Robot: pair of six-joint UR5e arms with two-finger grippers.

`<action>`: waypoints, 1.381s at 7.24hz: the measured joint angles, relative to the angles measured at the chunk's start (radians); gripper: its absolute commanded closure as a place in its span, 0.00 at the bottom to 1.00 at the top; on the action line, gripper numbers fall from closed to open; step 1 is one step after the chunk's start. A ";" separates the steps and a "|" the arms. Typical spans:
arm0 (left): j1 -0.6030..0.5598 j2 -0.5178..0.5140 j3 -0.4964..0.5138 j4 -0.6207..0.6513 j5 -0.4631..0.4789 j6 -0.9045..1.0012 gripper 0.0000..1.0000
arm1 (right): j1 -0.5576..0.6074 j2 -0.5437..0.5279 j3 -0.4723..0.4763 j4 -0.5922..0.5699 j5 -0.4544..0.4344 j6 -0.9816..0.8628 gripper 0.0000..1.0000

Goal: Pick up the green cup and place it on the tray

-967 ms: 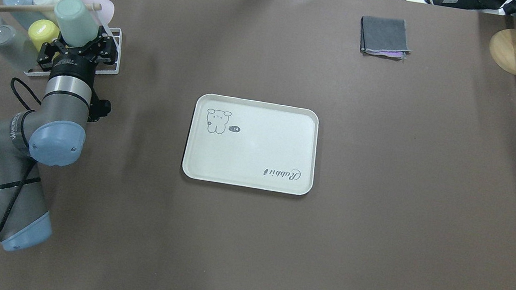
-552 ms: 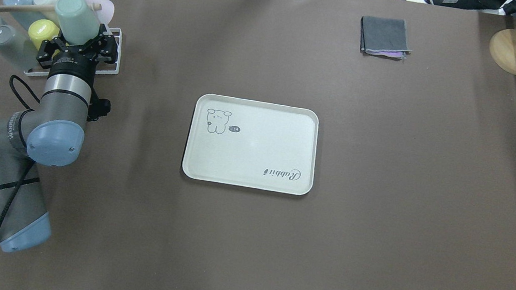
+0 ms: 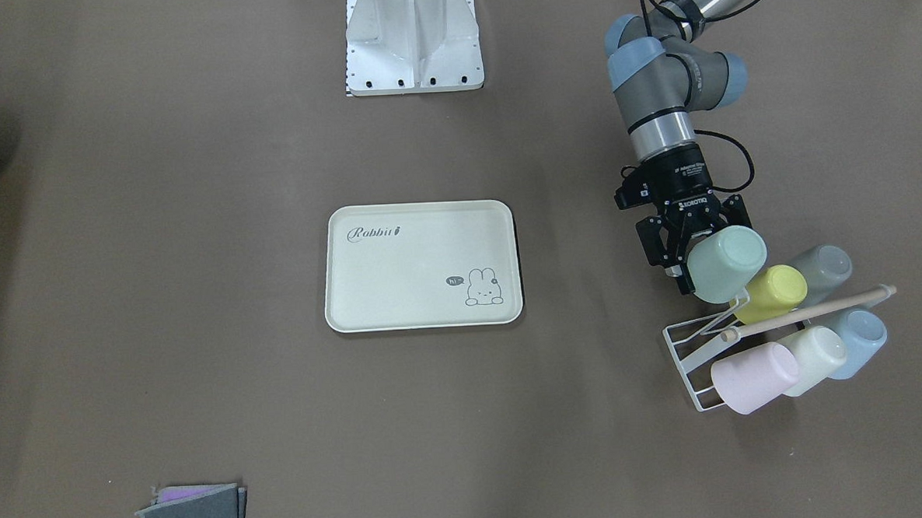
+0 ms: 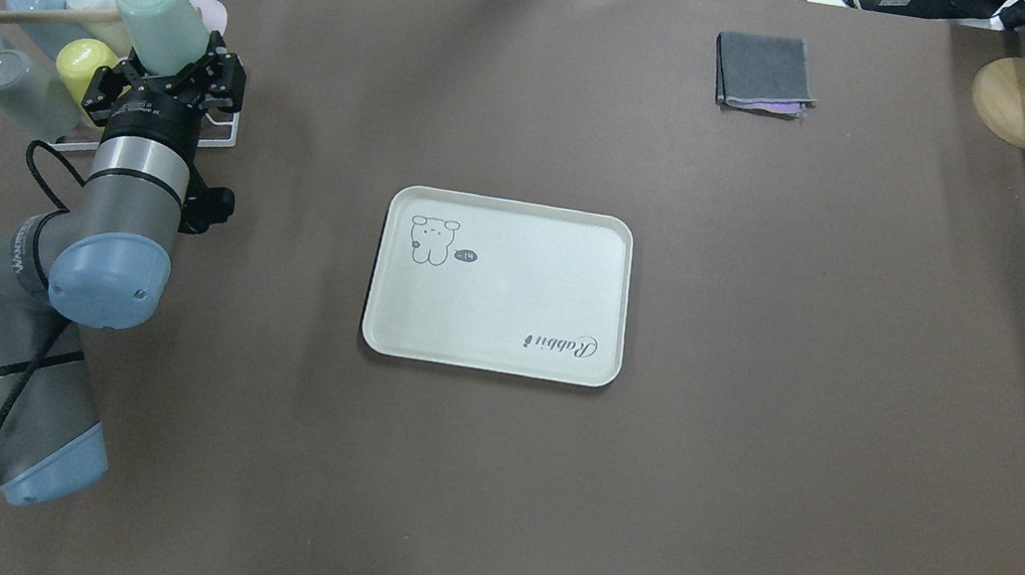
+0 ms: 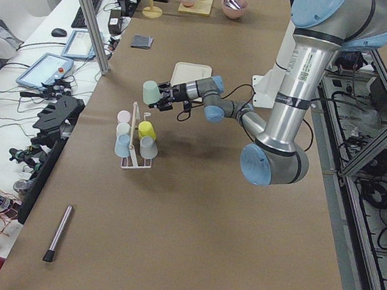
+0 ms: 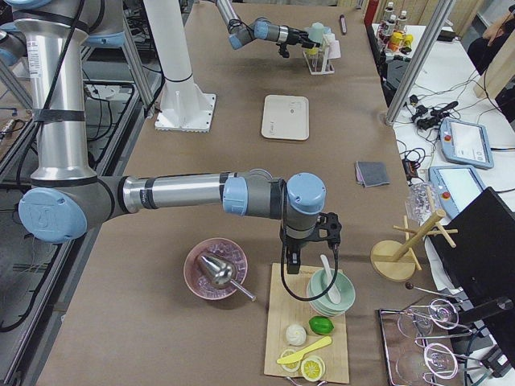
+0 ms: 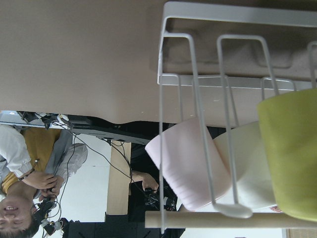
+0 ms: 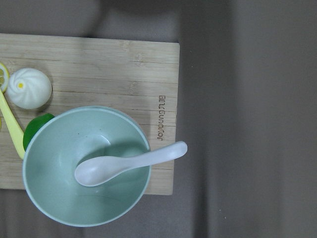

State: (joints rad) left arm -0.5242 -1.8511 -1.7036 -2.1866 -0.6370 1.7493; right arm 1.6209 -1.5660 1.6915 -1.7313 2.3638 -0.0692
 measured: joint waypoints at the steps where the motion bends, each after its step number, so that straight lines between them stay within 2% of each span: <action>1: 0.001 -0.011 -0.023 -0.001 -0.013 -0.043 0.21 | 0.010 -0.005 0.004 0.001 0.003 0.002 0.00; 3: 0.004 -0.019 -0.046 -0.033 -0.053 -0.199 0.21 | 0.022 -0.020 0.020 0.001 0.002 0.003 0.00; 5: 0.018 -0.019 -0.051 -0.097 -0.088 -0.468 0.21 | 0.038 -0.044 0.031 0.003 -0.001 -0.003 0.00; 7: 0.074 -0.019 -0.054 -0.150 -0.118 -0.829 0.22 | 0.071 -0.055 0.034 0.003 -0.004 -0.002 0.00; 10: 0.220 -0.021 -0.036 -0.265 -0.120 -1.416 0.22 | 0.117 -0.072 0.039 0.003 -0.003 -0.007 0.00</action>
State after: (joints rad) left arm -0.3038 -1.8724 -1.7400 -2.4518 -0.7570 0.3332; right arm 1.7377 -1.6376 1.7301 -1.7288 2.3610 -0.0760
